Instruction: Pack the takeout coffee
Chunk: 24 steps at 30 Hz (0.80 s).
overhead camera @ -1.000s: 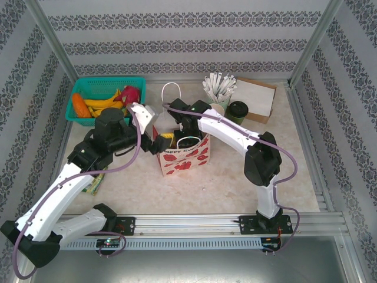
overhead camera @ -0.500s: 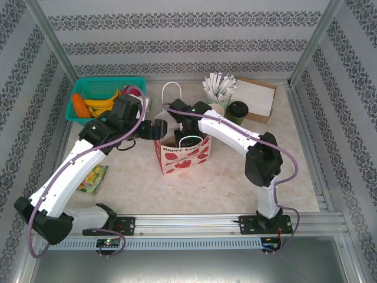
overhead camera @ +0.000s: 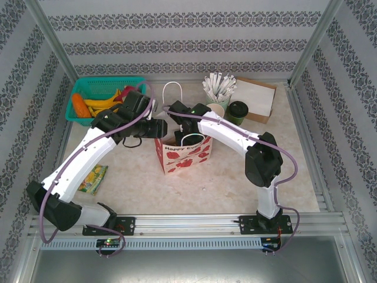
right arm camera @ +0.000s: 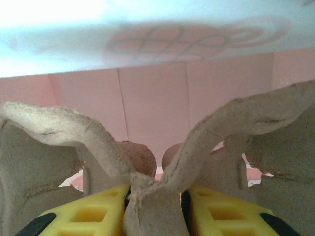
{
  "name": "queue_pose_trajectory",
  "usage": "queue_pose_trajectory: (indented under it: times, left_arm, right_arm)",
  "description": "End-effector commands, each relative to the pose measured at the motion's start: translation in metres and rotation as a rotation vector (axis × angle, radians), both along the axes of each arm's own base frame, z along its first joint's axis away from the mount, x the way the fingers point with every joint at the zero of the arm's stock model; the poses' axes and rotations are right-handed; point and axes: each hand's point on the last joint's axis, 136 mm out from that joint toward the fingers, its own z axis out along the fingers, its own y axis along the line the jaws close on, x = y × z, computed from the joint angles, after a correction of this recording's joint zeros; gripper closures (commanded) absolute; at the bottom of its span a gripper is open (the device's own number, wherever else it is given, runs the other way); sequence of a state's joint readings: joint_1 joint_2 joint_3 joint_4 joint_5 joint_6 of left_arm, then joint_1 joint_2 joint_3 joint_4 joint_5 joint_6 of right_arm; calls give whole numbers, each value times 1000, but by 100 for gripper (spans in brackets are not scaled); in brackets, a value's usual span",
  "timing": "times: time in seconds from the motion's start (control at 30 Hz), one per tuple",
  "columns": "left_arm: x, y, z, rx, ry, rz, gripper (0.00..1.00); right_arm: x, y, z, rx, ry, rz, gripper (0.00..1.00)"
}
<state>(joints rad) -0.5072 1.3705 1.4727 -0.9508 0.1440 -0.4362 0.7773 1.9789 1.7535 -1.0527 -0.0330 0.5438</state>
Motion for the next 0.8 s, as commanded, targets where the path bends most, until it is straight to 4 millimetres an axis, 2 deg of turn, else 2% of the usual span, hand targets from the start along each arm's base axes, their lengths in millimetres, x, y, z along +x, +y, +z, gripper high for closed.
queue_pose_trajectory:
  times: [0.0, 0.07, 0.23, 0.43, 0.53, 0.77]
  left_arm:
    - [-2, 7, 1, 20, 31, 21, 53]
    - [-1, 8, -1, 28, 34, 22, 59]
    - [0, 8, 1, 20, 33, 19, 67]
    - [1, 11, 2, 18, 32, 15, 72]
    - [2, 11, 5, 16, 18, 9, 73]
    - [4, 9, 6, 10, 6, -9, 74]
  right_arm:
    - [-3, -3, 4, -26, -35, 36, 65]
    - [-4, -3, 1, -38, -28, 59, 65]
    - [-6, -6, -8, -82, -20, 82, 63]
    - [-6, -6, -12, -106, -21, 82, 49]
    - [-6, -3, -6, -86, -31, 83, 41]
    - [-5, 15, 23, 29, -69, 157, 23]
